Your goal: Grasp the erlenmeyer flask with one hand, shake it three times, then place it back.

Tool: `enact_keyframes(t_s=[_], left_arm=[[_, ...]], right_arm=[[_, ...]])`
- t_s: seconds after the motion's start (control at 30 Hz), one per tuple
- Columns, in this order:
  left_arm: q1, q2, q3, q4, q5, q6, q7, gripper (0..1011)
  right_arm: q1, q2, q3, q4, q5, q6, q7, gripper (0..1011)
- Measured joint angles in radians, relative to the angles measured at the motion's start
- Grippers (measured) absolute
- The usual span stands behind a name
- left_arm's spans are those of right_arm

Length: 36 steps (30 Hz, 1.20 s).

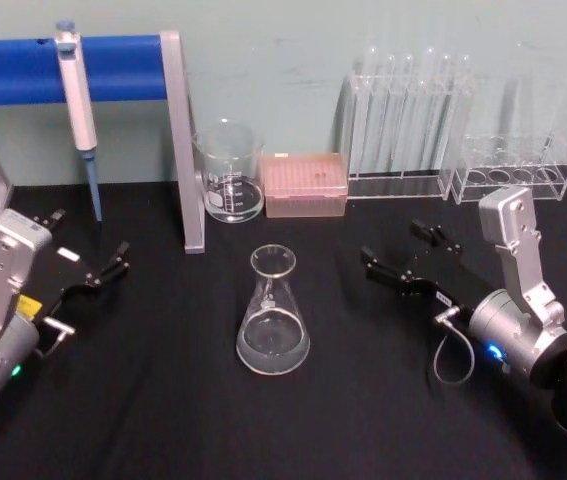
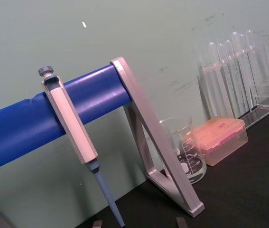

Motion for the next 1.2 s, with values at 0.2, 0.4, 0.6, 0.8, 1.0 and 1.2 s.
enact_keyframes(t_s=[0.2,0.4,0.6,0.8,1.0,1.2], left_arm=[[0.000,0.000,0.000,0.000,0.000,0.000,0.000,1001],[0.000,0.000,0.000,0.000,0.000,0.000,0.000,1001],[0.000,0.000,0.000,0.000,0.000,0.000,0.000,1001],[0.000,0.000,0.000,0.000,0.000,0.000,0.000,1001],[0.000,0.000,0.000,0.000,0.000,0.000,0.000,1001],[0.000,0.000,0.000,0.000,0.000,0.000,0.000,1001]], right_arm=[[0.000,0.000,0.000,0.000,0.000,0.000,0.000,1003],[0.000,0.000,0.000,0.000,0.000,0.000,0.000,1003],[0.000,0.000,0.000,0.000,0.000,0.000,0.000,1003],[0.000,0.000,0.000,0.000,0.000,0.000,0.000,1002],[0.000,0.000,0.000,0.000,0.000,0.000,0.000,1003],[0.000,0.000,0.000,0.000,0.000,0.000,0.000,1003]])
